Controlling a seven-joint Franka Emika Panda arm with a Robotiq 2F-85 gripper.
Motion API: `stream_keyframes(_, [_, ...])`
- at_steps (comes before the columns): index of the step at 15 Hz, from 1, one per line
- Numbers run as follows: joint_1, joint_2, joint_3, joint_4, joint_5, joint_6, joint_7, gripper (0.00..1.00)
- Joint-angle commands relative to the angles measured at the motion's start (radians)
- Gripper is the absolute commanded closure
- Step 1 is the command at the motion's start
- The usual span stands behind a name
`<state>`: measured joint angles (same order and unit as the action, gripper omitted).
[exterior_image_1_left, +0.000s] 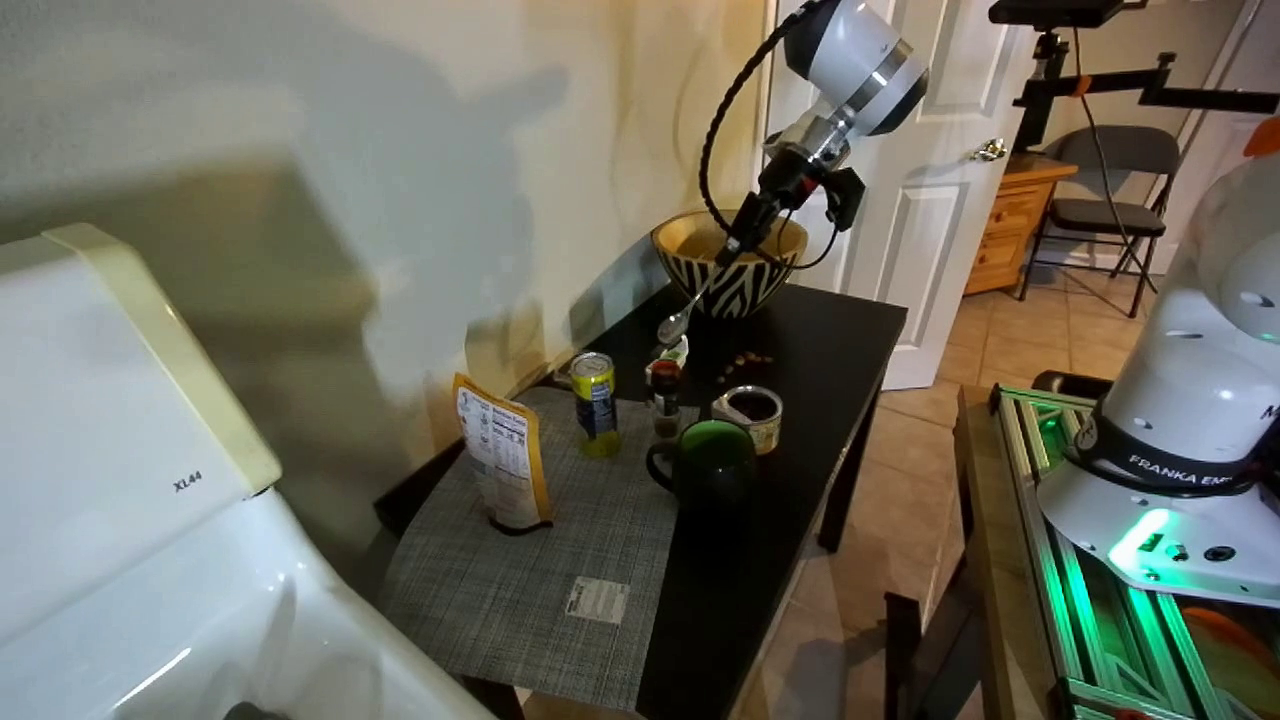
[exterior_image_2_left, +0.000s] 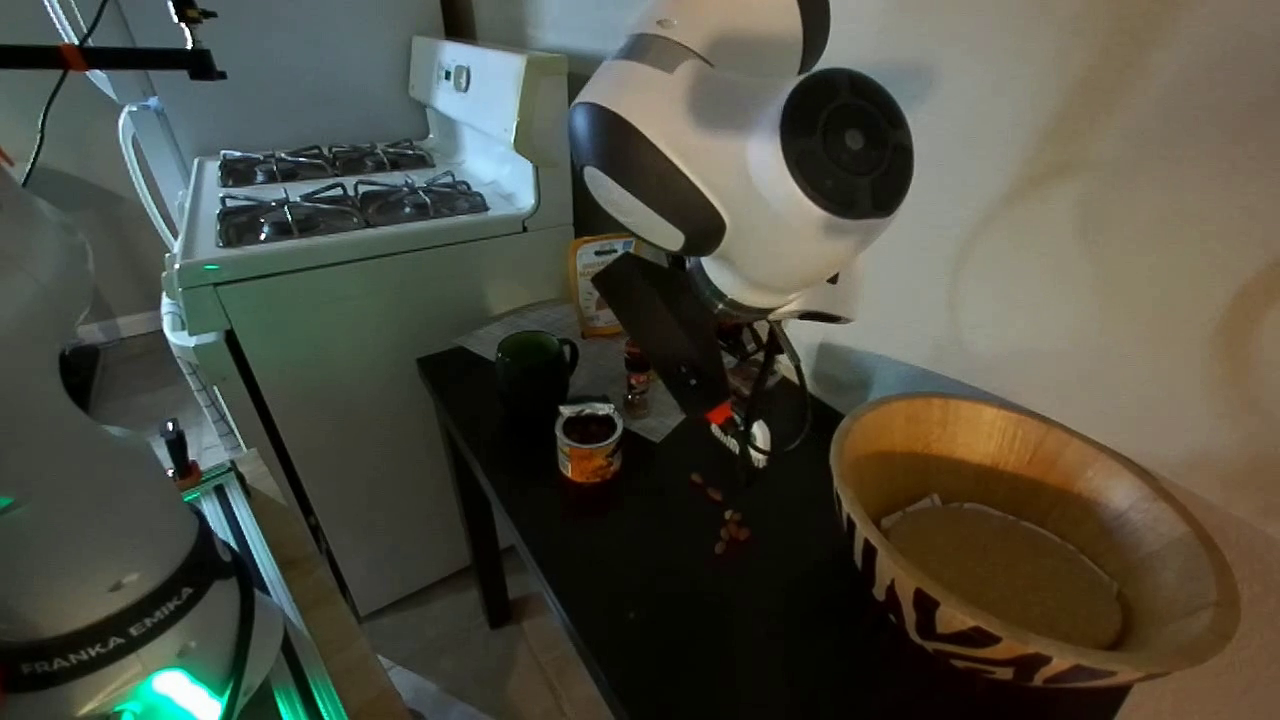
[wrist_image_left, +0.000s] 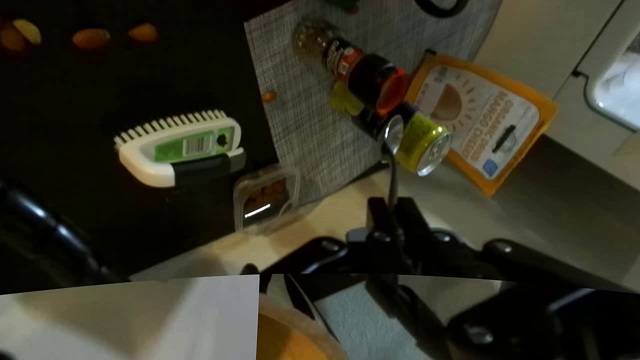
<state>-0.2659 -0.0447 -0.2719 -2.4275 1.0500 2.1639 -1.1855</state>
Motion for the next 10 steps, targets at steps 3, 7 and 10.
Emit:
stream_keyframes(3, [0.018,-0.052,0.017,0.031,-0.211,-0.101,-0.005,0.98])
stream_keyframes(7, [0.033,-0.065,0.022,0.076,-0.273,-0.257,-0.030,0.98])
stream_keyframes(10, [0.070,-0.050,0.063,0.069,-0.300,-0.251,0.009,0.98])
